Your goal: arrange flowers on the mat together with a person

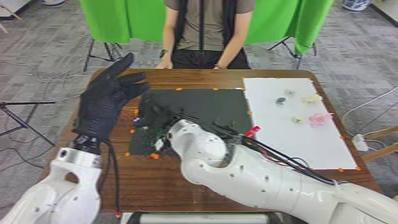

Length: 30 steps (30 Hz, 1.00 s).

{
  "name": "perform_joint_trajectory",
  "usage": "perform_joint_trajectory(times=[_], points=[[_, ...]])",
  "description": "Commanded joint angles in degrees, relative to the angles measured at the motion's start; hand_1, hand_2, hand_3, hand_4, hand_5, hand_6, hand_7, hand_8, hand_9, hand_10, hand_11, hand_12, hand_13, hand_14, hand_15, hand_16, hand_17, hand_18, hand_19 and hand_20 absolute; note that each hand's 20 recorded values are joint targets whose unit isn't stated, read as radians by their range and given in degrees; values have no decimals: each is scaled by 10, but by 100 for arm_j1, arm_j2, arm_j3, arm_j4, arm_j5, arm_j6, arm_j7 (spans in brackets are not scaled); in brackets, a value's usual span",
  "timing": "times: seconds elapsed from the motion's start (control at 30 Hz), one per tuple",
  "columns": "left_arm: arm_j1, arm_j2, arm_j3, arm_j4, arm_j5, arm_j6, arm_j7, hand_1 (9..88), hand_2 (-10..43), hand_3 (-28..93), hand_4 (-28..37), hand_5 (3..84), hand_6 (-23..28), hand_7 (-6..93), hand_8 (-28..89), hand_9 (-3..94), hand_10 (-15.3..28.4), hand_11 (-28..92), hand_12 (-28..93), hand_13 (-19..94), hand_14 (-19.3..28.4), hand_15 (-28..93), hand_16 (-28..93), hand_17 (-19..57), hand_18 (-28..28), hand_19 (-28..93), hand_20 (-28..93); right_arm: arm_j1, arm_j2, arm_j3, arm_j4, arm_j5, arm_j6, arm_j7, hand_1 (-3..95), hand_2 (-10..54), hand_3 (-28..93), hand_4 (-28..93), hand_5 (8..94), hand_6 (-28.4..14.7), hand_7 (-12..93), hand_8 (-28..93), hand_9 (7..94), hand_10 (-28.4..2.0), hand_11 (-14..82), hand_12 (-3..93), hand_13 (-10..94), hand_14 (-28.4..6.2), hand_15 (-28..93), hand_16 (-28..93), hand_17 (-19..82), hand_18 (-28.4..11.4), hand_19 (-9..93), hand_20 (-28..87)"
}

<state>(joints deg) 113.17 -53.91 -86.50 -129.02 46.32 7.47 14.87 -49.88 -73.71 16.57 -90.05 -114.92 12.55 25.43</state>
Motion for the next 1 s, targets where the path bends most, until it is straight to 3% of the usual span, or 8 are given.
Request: perform_joint_trajectory(times=[0.03, 0.2, 0.27, 0.43, 0.8, 0.97, 1.0], points=[[33, 102, 76, 46, -47, 98, 421, 207, 64, 778, -283, 341, 62, 87, -80, 381, 196, 212, 115, 308, 262, 471, -67, -33, 282, 676, -77, 233, 64, -239, -45, -232, -454, -200, 661, -95, 383, -283, 768, 97, 211, -89, 880, -41, 264, 287, 735, -39, 500, 230, 189, -169, 550, 232], [-87, 84, 133, 105, -28, 17, 357, 209, 65, 779, -283, 341, 64, 89, -80, 381, 197, 211, 114, 303, 268, 475, -66, -34, 283, 674, -68, 358, 89, -381, -45, -239, -371, 53, 669, -95, 325, -282, 732, 99, 207, -100, 858, -45, 282, 270, 718, -43, 509, 220, 183, -172, 537, 239], [-31, 80, 92, 83, -28, 13, 329, 210, 65, 778, -283, 341, 64, 89, -80, 381, 197, 211, 114, 304, 269, 474, -66, -34, 283, 673, -65, 323, 79, -330, -52, -301, -519, 91, 670, -92, 306, -277, 718, 98, 207, -103, 851, -48, 302, 249, 715, -44, 512, 217, 183, -172, 537, 244], [110, 125, 45, 29, -51, 95, 402, 210, 65, 780, -283, 342, 65, 89, -80, 380, 197, 211, 115, 304, 271, 477, -65, -35, 283, 671, -60, 278, 68, -283, -71, -461, -711, 163, 664, -95, 288, -278, 690, 94, 218, -114, 835, -56, 327, 227, 705, -51, 522, 207, 175, -183, 542, 245], [38, 29, 45, 57, -3, 13, 208, 211, 65, 782, -282, 342, 65, 89, -80, 380, 198, 210, 115, 305, 269, 475, -68, -36, 284, 665, -52, 292, 42, -290, -53, -585, -535, 489, 624, -95, 293, -279, 632, 90, 198, -144, 812, -66, 359, 195, 688, -59, 536, 194, 165, -194, 552, 242], [319, 40, -98, -79, -6, 135, 189, 212, 65, 782, -280, 342, 65, 88, -80, 380, 198, 210, 115, 305, 267, 474, -68, -36, 284, 664, -48, 31, -32, 57, -112, -556, -595, 366, 609, -95, 298, -273, 631, 88, 201, -170, 809, -67, 362, 191, 683, -62, 542, 186, 162, -198, 556, 242], [428, 98, -130, -128, -29, 234, 288, 212, 65, 782, -279, 343, 65, 88, -80, 380, 198, 210, 115, 305, 267, 474, -68, -37, 284, 664, -47, -5, -57, 164, -134, -527, -641, 284, 609, -95, 296, -272, 631, 87, 200, -170, 808, -68, 362, 191, 682, -62, 542, 186, 162, -198, 556, 242]])
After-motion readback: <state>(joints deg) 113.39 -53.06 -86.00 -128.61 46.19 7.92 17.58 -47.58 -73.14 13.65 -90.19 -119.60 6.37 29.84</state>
